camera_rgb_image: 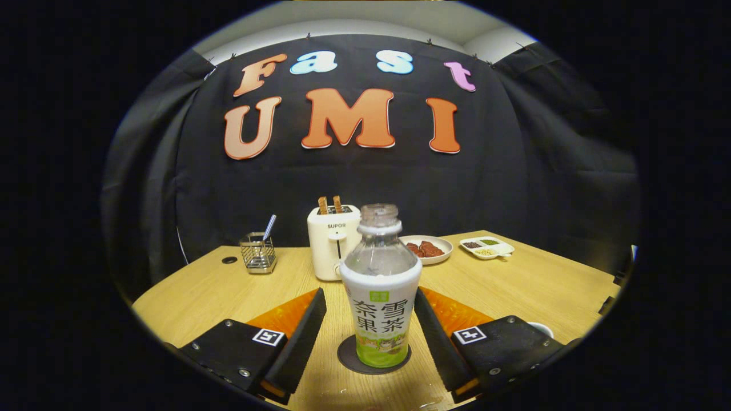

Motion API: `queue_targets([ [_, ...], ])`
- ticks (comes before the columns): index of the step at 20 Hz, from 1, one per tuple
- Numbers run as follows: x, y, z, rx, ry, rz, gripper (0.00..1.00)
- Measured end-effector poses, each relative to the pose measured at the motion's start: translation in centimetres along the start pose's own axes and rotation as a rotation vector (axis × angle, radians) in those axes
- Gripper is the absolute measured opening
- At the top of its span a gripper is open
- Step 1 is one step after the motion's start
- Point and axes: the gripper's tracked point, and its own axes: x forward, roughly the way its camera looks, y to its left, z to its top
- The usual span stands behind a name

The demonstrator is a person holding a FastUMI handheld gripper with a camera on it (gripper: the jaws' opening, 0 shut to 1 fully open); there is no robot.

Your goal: Take the bottle from table, then pour the juice into the cup, finally place the bottle on the coaster

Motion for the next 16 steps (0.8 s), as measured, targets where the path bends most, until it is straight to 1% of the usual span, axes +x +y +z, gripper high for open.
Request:
queue_targets([
  [2, -2.4, 0.7, 2.8, 0.003, -0.048, 0.005, 0.93],
  [3, -3.5, 1.4, 4.1, 0.008, -0.064, 0.020, 0.93],
  [5, -6.3, 3.1, 6.8, 0.000, -0.097, 0.082, 0.94],
  [9, -11.5, 3.7, 11.7, -0.056, -0.172, 0.073, 0.94],
  [10, -12.8, 4.4, 12.5, -0.041, -0.174, 0.087, 0.94],
  [13, -16.6, 7.5, 15.2, -0.001, -0.201, 0.170, 0.94],
  [16, -19.6, 9.1, 17.0, -0.009, -0.216, 0.201, 0.94],
])
